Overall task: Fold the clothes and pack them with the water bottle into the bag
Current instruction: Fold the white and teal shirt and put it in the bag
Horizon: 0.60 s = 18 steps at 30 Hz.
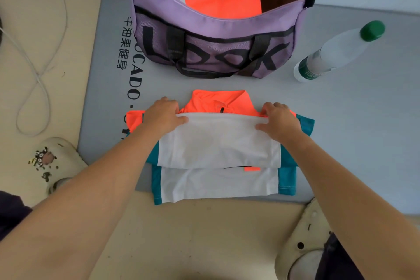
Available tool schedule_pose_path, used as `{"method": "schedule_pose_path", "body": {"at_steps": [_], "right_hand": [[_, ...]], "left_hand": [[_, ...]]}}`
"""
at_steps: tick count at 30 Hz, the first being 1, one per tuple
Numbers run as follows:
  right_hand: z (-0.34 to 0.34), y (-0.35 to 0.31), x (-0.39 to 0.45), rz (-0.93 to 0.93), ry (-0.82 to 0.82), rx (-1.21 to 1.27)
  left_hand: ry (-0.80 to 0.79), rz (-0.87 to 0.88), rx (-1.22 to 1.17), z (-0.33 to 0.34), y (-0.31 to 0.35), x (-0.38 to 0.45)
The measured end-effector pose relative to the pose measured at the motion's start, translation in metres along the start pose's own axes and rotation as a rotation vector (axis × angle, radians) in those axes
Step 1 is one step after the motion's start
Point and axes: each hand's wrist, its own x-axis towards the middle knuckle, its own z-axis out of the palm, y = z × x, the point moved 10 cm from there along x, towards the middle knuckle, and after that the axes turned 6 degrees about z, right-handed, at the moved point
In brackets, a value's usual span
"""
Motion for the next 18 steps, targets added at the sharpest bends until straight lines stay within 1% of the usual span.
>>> {"method": "schedule_pose_path", "body": {"at_steps": [1, 3, 6, 8, 9, 11, 13, 15, 17, 18], "right_hand": [[-0.001, 0.003, 0.0, 0.014, 0.004, -0.025], [-0.003, 0.006, 0.0, 0.027, 0.01, -0.065], [-0.008, 0.004, -0.003, -0.025, 0.032, -0.066], [-0.013, -0.003, -0.008, -0.111, 0.072, -0.014], [-0.015, -0.005, -0.011, -0.147, 0.08, 0.019], [-0.014, -0.001, -0.015, -0.151, 0.049, 0.091], [-0.011, 0.008, -0.017, -0.103, -0.024, 0.137], [-0.008, 0.014, -0.023, -0.086, -0.1, 0.114], [-0.011, 0.015, -0.033, -0.103, -0.147, 0.096], [-0.015, 0.013, -0.039, -0.111, -0.152, 0.092]], "left_hand": [[-0.011, 0.002, 0.019, -0.001, -0.001, 0.001], [0.016, 0.039, -0.007, -0.006, 0.0, 0.002], [0.06, 0.131, -0.206, -0.011, 0.008, -0.001], [0.049, 0.134, -0.333, -0.01, 0.009, -0.005], [0.041, 0.133, -0.335, -0.009, 0.008, -0.007], [0.004, 0.127, -0.243, -0.007, 0.006, -0.012], [-0.063, 0.119, -0.118, -0.005, 0.002, -0.018], [-0.129, 0.121, -0.041, -0.002, -0.001, -0.025], [-0.149, 0.122, -0.025, -0.005, 0.001, -0.038], [-0.134, 0.114, -0.052, -0.009, 0.003, -0.046]]}}
